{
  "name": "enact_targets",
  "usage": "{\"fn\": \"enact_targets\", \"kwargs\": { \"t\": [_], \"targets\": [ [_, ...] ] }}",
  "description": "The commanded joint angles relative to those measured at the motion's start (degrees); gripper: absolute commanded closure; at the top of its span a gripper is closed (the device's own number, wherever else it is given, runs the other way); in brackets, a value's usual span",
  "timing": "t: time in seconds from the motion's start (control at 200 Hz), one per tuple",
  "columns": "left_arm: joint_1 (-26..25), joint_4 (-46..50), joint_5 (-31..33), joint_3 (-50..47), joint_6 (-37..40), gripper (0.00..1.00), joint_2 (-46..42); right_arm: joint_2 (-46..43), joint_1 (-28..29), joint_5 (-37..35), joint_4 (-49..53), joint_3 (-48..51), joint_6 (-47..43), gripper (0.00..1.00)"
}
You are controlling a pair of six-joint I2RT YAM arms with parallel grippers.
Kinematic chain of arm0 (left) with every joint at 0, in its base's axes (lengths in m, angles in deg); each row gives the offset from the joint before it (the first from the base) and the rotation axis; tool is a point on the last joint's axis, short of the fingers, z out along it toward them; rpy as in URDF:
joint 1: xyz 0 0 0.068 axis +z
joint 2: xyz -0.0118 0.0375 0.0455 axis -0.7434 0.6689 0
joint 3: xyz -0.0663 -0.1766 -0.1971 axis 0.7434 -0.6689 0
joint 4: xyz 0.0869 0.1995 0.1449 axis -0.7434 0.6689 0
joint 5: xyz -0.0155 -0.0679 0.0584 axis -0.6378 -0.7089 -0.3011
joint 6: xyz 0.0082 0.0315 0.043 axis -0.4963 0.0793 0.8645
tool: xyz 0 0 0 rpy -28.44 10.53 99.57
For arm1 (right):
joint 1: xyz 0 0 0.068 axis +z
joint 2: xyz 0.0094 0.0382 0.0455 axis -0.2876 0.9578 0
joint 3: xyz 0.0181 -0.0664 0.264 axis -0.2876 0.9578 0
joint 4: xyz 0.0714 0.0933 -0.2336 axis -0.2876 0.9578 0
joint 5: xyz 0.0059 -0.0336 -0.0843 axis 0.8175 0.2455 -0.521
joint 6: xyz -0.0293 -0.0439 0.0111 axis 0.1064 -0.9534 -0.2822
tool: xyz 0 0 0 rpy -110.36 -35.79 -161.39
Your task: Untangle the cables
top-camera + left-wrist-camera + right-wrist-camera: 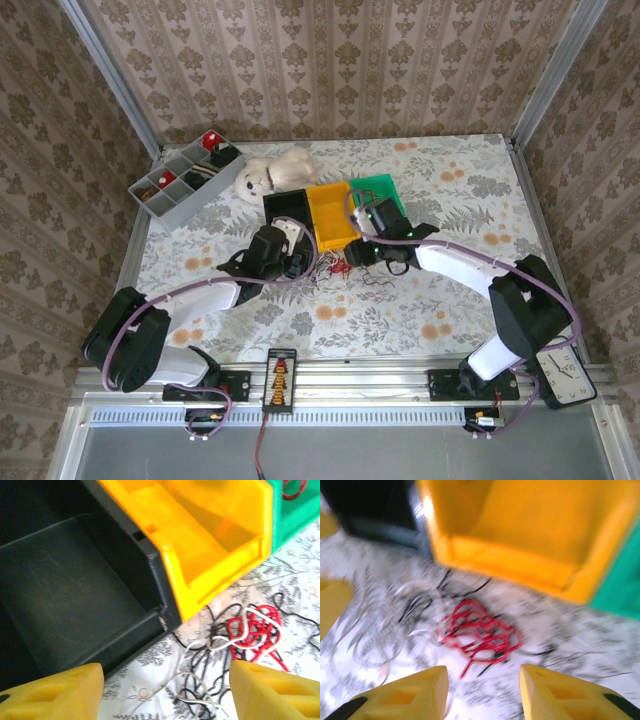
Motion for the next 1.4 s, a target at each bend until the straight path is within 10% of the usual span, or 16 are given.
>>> {"fn": "enact_targets", "kwargs": {
  "t": [0.0, 0.63, 0.895, 1.395],
  "targets": [
    [-0.8, 1.4, -4.8, 1.7, 3.0, 0.39, 1.7, 1.6, 1.6, 6.6, -1.0, -0.1, -1.3, 0.60],
    [-1.4, -0.5, -6.8, 6.0, 5.2, 0.70, 13.8, 15.5, 3.2, 2.9, 0.1, -7.7, -3.2, 0.70],
    [-1.4, 0.0, -5.2, 6.7, 4.7, 1.00, 15.5, 11.3, 2.3, 3.6, 0.0, -5.3, -2.7, 0.93],
    [-1.7, 1.6, -1.8, 5.7, 3.8, 1.00, 14.2, -5.5, -12.7, 18.9, -9.1, 4.4, 8.5, 0.94]
  ]
}}
